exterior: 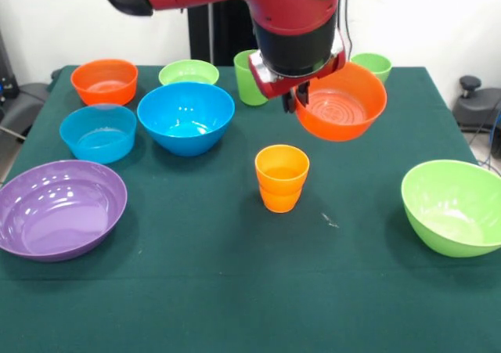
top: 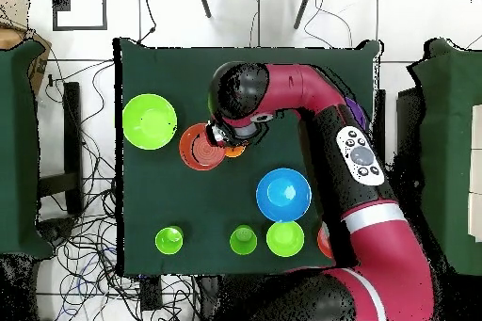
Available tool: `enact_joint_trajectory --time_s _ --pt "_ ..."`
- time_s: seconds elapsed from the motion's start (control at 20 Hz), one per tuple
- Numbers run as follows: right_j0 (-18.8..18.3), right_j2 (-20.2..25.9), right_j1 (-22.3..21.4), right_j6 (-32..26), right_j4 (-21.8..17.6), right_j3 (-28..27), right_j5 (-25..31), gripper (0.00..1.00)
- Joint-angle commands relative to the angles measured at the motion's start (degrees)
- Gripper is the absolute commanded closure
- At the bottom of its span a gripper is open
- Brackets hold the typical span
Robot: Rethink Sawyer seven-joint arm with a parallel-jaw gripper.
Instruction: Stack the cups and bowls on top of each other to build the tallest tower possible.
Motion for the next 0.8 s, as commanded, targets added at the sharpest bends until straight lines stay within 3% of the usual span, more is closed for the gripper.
enact_joint_trajectory --time_s 0.05,0.25,0.8 --pt "-0.71 3.12 1.42 -19.69 -4.21 -3.06 6.47 1.00" --pt "-1.19 3.94 0.95 -20.88 -4.48 -4.08 8.47 1.00" --pt "-6.33 9.21 -6.83 -22.11 -3.23 2.22 5.66 1.00"
